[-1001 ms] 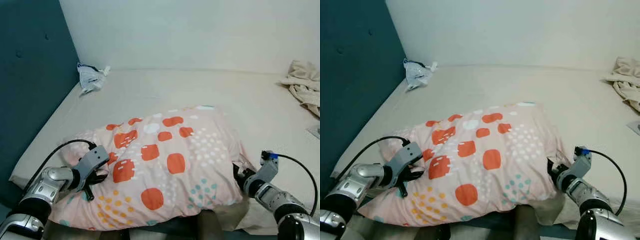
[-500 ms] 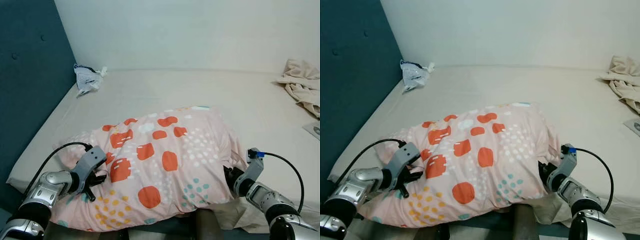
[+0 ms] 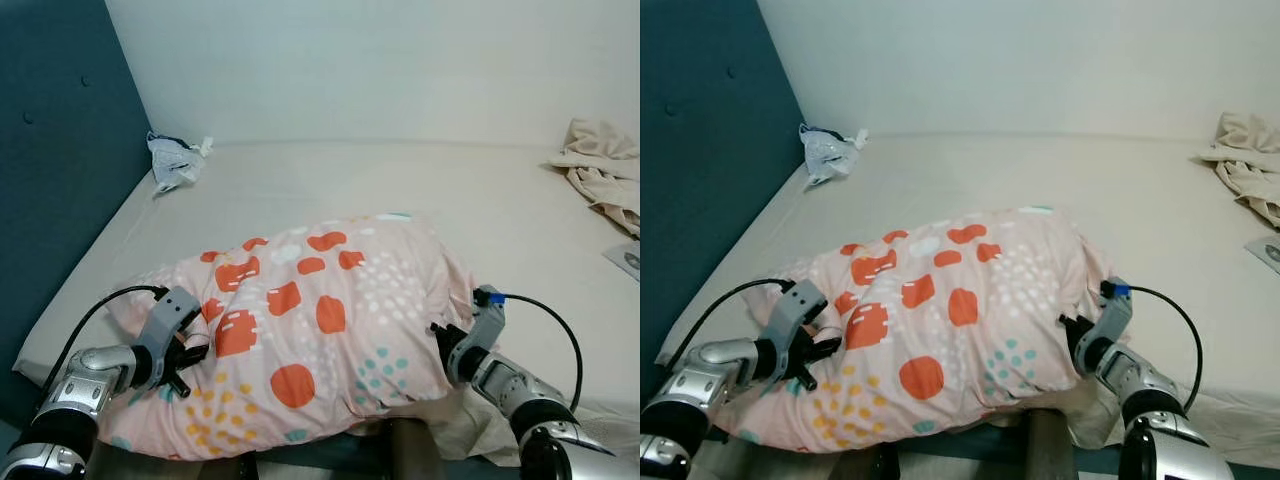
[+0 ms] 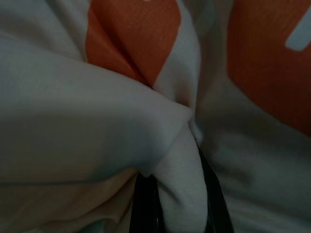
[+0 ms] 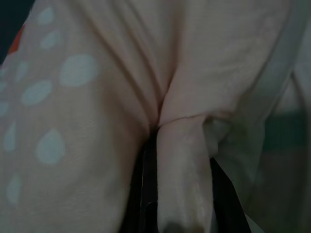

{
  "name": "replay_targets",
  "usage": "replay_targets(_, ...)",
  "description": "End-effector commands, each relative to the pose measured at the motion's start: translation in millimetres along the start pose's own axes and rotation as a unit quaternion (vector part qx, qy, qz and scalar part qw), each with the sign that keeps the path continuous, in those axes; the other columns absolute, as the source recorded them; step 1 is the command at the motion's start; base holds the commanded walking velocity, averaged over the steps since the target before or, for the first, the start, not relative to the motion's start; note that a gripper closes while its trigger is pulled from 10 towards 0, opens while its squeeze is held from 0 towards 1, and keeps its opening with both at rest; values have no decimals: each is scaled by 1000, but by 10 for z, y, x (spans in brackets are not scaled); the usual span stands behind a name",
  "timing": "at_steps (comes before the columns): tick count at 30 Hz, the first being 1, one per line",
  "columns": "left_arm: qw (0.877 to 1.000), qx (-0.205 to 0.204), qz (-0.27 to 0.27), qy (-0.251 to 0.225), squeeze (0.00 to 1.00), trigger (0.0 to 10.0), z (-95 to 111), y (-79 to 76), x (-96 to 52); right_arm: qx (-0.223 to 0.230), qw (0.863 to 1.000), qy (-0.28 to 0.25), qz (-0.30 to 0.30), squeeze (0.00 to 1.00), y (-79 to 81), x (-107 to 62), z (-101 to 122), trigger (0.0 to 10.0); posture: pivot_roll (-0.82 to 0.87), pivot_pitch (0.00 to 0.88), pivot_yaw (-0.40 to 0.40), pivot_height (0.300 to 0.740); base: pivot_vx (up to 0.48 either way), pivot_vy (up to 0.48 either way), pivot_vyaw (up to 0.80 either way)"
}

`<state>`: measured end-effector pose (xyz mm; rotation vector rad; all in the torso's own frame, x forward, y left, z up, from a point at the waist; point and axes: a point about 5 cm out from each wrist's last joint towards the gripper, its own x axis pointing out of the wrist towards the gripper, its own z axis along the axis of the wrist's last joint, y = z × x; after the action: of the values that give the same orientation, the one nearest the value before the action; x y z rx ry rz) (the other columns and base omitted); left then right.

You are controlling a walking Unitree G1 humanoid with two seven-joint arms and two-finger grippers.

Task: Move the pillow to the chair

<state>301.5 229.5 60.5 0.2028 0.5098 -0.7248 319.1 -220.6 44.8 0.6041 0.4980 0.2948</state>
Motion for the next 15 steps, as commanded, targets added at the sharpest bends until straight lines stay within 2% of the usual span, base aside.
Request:
replay_targets(1, 999, -5, -15, -37, 0, 0, 153, -67, 118, -13, 998, 28, 50, 0, 281, 198, -95, 0, 45, 69, 33, 575, 0, 0, 0)
replay_targets(4, 999, -14, -14, -47, 0, 0, 174, -71, 126, -3, 998, 16, 66, 0, 352, 232, -40, 0, 42, 71, 33, 575, 0, 0, 0)
replay_targets(6, 995, -42, -14, -88, 0, 0, 293, -81, 141, 2, 993, -17, 113, 0, 550, 298, 135, 0, 39, 71, 30, 575, 0, 0, 0)
replay_targets(7, 990, -60, -6, -124, 0, 0, 407, -71, 142, -17, 989, -38, 141, 0, 671, 320, 262, 0, 43, 73, 25, 575, 0, 0, 0)
replay_targets(8, 990, -60, -6, -124, 0, 0, 407, -71, 142, -17, 989, -38, 141, 0, 671, 320, 262, 0, 43, 73, 25, 575, 0, 0, 0)
replay_targets(10, 978, -89, 26, -188, 0, 0, 607, -27, 124, -56, 982, -74, 166, 0, 839, 335, 454, 0, 44, 65, 21, 575, 0, 0, 0)
replay_targets(11, 959, -129, 60, -245, 0, 0, 767, 12, 97, -87, 978, -104, 161, 0, 918, 334, 593, 0, 42, 60, 15, 575, 0, 0, 0)
replay_targets(12, 930, -190, 75, -305, 0, 6275, 940, -3, 59, -108, 971, -151, 151, 0, 1012, 319, 771, 8000, 34, 71, 13, 575, 0, 0, 0)
replay_targets(13, 908, -231, 78, -340, 0, 6275, 1043, -25, 22, -119, 965, -184, 143, 0, 1074, 298, 889, 8000, 32, 75, 10, 575, 0, 0, 0)
replay_targets(14, 892, -252, 73, -367, 0, 10000, 1114, -70, -5, -120, 962, -208, 130, 0, 1119, 287, 977, 10000, 29, 74, 7, 575, 0, 0, 0)
replay_targets(15, 883, -264, 64, -383, 0, 10000, 1154, -108, -16, -129, 959, -222, 119, 0, 1149, 281, 1031, 10000, 27, 72, 7, 575, 0, 0, 0)
